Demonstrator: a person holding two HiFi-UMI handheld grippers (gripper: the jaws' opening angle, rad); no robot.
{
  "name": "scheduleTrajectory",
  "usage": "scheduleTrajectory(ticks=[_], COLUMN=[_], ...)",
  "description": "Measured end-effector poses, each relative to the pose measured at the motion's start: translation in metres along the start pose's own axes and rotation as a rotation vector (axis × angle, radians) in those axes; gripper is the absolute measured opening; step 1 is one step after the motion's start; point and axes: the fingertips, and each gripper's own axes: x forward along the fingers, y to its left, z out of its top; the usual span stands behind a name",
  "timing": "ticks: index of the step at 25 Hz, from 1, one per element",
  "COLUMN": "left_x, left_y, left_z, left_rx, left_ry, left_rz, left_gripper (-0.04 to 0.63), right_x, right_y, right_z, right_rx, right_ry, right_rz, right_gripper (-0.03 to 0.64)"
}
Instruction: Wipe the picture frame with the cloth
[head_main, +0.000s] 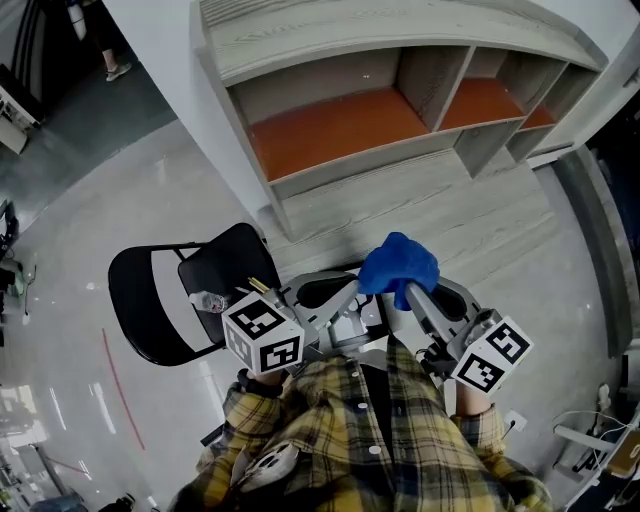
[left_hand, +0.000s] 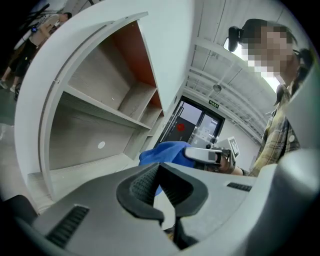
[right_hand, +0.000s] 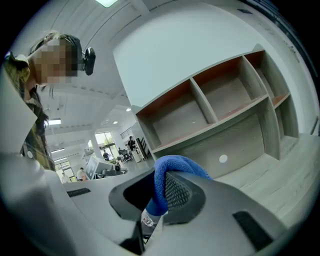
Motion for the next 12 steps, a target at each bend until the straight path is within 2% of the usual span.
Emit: scheduleTrajectory(ticks=[12], left_x=[-0.0075], left_y=[-0.0039], left_z=[0.0043], left_rx=[0.010], left_ry=[0.016], left_rz=[-0.008], left_gripper=[0.005], right_x=[0.0041], right_y=[0.0050], right_z=[-0.0057], right_rx=[0.004], right_ry=[0.034], right_rz=[0.001], right_gripper=[0.046])
